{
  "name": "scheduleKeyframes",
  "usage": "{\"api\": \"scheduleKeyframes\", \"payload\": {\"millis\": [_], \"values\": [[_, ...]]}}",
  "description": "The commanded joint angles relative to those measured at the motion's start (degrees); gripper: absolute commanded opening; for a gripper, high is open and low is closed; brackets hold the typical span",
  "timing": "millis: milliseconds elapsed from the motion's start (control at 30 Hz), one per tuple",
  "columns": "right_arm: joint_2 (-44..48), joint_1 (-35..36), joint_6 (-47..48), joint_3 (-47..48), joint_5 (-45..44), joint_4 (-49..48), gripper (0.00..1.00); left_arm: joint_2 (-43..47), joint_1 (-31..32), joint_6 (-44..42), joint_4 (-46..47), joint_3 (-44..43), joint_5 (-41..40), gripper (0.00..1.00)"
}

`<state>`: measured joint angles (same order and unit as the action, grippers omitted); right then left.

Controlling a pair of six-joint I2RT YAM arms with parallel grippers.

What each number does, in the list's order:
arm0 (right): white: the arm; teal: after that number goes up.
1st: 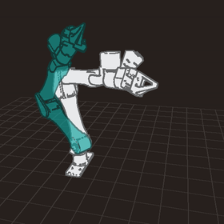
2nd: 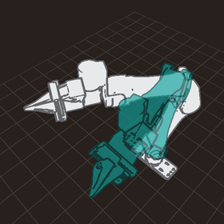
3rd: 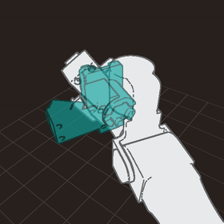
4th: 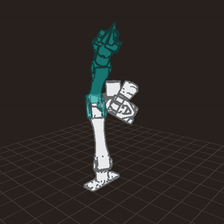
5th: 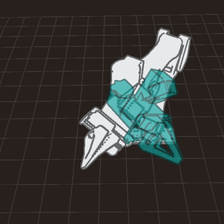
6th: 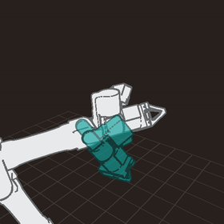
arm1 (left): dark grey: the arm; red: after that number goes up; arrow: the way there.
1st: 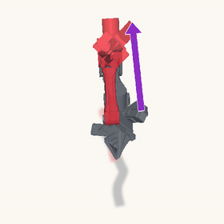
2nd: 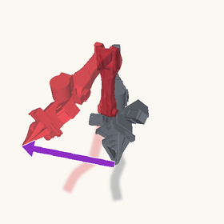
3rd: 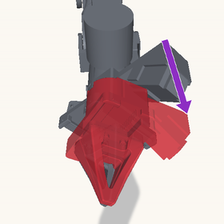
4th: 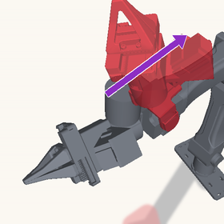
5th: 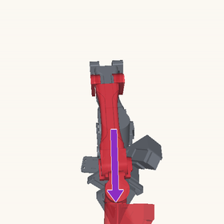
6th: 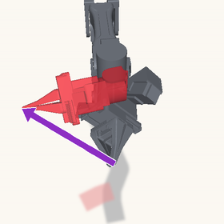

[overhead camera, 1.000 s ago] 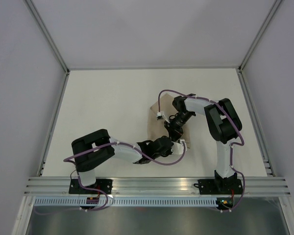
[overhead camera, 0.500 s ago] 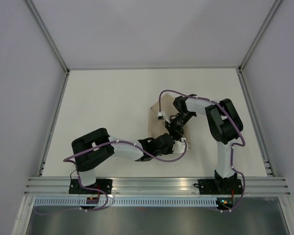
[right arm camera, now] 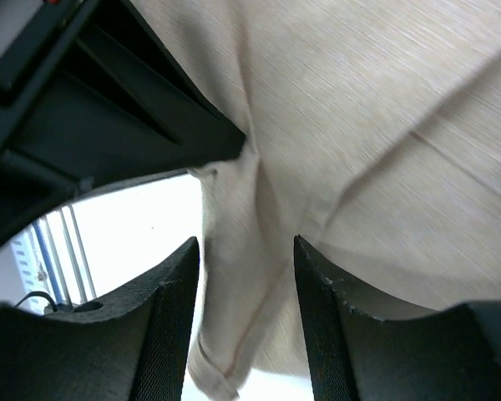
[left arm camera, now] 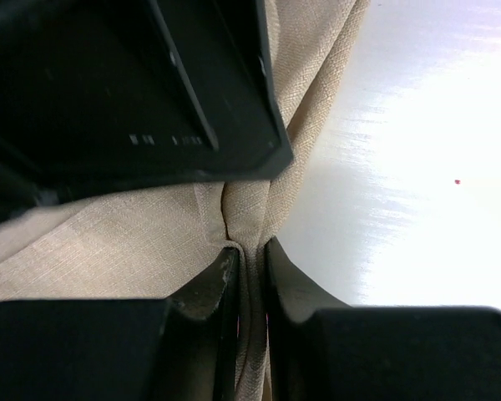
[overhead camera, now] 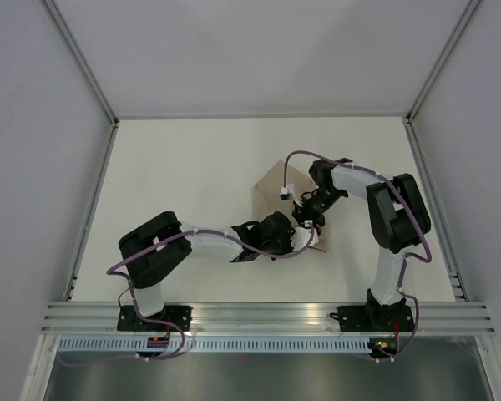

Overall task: Fold the napkin, place the utensils inside, and roll it up
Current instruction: Roll the napkin with the utensil

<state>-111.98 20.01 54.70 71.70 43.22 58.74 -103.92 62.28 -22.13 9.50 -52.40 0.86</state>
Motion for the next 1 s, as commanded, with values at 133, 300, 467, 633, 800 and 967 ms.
{"api": "scheduleKeyframes", "payload": {"millis": [133,300,467,633,800,967], "values": [[5.2,-3.6,2.7,-0.3,1.2,-1.7,0.56,0.6,-3.3,6.3,-8.0,-1.0,12.9,0.02],[7.6,-5.5,3.6,-1.2,2.8,-2.0,0.56,-0.7,-7.7,7.4,-13.4,-5.2,22.6,0.02],[12.7,-7.4,2.1,-5.2,3.3,-7.3,0.55,-3.7,-12.1,8.9,-18.8,-10.3,32.3,0.02],[21.3,-8.0,-1.0,-10.9,2.2,-16.4,0.55,-7.8,-16.8,10.9,-22.4,-15.4,41.6,0.02],[31.1,-7.8,-3.9,-20.6,0.1,-27.2,0.58,-12.7,-20.5,12.5,-24.4,-19.8,48.8,0.02],[37.3,-6.0,-4.6,-27.3,-1.9,-34.2,0.59,-17.9,-22.2,13.3,-27.5,-24.1,52.8,0.02]]}}
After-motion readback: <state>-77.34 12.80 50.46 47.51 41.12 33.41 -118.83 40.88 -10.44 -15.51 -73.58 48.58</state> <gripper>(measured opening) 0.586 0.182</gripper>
